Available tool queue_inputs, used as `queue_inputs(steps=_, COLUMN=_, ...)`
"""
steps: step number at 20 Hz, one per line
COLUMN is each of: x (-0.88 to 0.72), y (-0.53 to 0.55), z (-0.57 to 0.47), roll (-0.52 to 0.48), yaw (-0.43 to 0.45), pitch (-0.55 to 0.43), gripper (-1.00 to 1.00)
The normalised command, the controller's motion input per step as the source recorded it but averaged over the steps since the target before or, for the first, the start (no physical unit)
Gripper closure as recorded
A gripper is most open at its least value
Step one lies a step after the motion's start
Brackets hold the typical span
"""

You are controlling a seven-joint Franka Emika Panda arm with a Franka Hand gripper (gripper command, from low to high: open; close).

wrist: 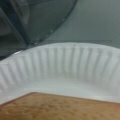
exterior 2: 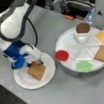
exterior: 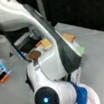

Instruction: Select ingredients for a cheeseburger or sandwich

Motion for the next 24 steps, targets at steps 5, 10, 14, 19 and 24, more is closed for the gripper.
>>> queue_inputs(steps=5, x=-0.35, y=-0.18, z=0.01, roll=-0.263, yaw=0.002, pitch=-0.113, gripper=-1.00)
queue_inputs(steps=10, x=-0.34, y=-0.11, z=0.06, roll=-0.176, yaw=0.036, pitch=-0.085, gripper=-1.00)
queue_inputs(steps=14, x=-0.42, y=0.12, z=0.24, roll=-0.184, yaw=-0.009, pitch=-0.039, gripper=-1.00)
queue_inputs(steps=19, x=-0.55, y=0.46, z=0.39, roll=-0.250, yaw=-0.141, pitch=-0.023, gripper=-1.00)
queue_inputs(steps=24, x=-0.67, y=0.90, z=0.47, roll=-0.314, yaw=-0.306, pitch=-0.058, gripper=-1.00)
